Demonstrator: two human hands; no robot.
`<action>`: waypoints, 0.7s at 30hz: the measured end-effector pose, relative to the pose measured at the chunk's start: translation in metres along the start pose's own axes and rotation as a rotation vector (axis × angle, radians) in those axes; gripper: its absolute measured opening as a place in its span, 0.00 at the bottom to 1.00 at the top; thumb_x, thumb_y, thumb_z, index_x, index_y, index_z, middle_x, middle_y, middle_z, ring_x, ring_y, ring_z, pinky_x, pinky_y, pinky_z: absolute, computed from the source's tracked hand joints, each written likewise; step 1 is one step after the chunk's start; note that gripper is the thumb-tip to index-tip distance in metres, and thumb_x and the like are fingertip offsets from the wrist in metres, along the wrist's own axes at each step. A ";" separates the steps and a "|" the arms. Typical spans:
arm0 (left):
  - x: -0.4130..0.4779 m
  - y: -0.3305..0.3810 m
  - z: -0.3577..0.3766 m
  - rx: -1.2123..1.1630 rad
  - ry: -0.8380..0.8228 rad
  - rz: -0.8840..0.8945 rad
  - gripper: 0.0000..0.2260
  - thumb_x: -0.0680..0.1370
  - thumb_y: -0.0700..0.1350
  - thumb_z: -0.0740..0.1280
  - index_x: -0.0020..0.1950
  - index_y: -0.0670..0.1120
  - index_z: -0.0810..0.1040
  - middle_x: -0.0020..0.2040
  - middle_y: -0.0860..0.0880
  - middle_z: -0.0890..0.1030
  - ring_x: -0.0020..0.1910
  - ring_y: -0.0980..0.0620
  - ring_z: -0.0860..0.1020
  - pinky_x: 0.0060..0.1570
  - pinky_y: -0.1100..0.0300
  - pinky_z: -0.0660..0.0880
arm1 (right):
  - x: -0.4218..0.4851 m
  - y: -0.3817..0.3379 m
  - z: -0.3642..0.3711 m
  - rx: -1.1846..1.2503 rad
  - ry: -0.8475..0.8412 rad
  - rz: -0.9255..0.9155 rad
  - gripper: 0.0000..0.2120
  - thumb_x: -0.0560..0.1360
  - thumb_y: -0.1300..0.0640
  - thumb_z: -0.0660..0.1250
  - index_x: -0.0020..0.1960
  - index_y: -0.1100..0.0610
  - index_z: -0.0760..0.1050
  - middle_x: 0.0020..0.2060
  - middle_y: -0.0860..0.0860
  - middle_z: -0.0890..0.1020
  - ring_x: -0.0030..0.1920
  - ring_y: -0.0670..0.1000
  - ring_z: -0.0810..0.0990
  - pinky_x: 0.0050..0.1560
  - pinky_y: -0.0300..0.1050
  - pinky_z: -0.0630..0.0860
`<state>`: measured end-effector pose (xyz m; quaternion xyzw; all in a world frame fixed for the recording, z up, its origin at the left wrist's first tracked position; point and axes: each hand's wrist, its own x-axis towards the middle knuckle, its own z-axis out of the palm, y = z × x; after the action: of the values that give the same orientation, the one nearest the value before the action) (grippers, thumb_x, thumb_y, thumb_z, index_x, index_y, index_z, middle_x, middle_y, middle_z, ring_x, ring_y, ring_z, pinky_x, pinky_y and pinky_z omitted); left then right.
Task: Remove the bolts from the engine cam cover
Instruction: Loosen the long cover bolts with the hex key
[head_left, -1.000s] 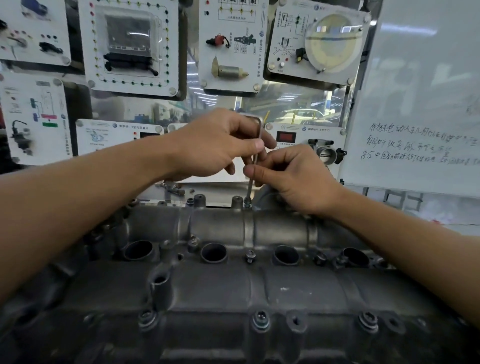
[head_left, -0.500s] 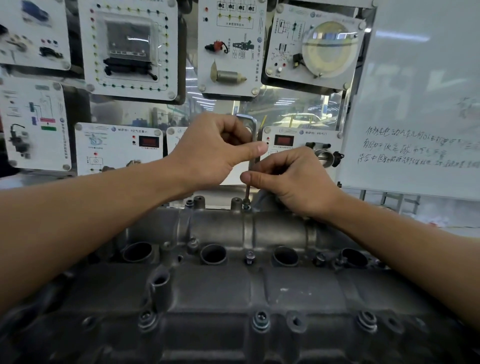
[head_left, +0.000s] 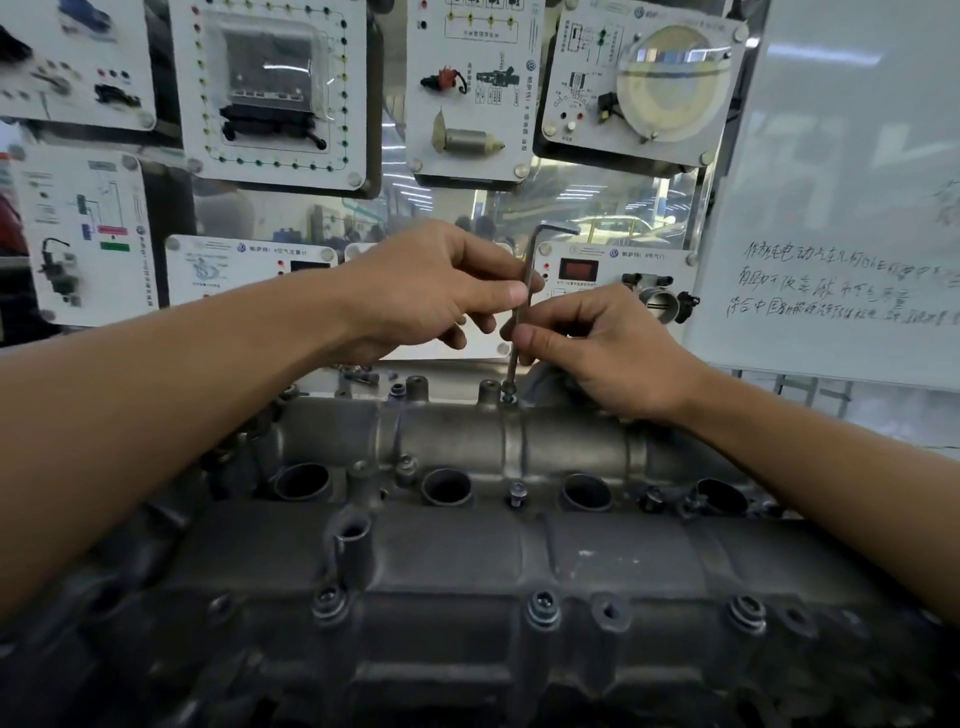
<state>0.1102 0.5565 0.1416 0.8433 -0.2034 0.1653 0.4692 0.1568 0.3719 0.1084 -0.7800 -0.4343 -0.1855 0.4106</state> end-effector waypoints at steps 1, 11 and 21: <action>0.001 0.000 0.001 0.013 0.020 0.015 0.05 0.76 0.42 0.72 0.51 0.47 0.85 0.38 0.55 0.84 0.33 0.61 0.76 0.30 0.65 0.74 | 0.000 0.000 0.000 -0.001 -0.005 -0.002 0.07 0.78 0.59 0.69 0.42 0.57 0.84 0.41 0.61 0.85 0.43 0.59 0.83 0.44 0.51 0.77; 0.003 0.000 0.011 0.028 0.146 0.066 0.08 0.72 0.44 0.76 0.44 0.41 0.82 0.31 0.50 0.78 0.26 0.61 0.72 0.24 0.70 0.69 | -0.002 -0.003 0.003 0.126 0.062 0.015 0.06 0.71 0.59 0.77 0.37 0.58 0.82 0.32 0.54 0.82 0.31 0.43 0.74 0.35 0.35 0.72; 0.001 0.007 0.008 -0.020 -0.023 0.026 0.07 0.78 0.40 0.68 0.45 0.49 0.84 0.38 0.45 0.83 0.29 0.58 0.72 0.26 0.66 0.68 | -0.001 0.001 0.002 0.164 0.047 0.005 0.05 0.74 0.61 0.74 0.42 0.63 0.84 0.34 0.60 0.84 0.33 0.44 0.74 0.36 0.36 0.71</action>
<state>0.1081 0.5461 0.1424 0.8377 -0.2213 0.1599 0.4729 0.1574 0.3725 0.1062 -0.7403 -0.4363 -0.1664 0.4837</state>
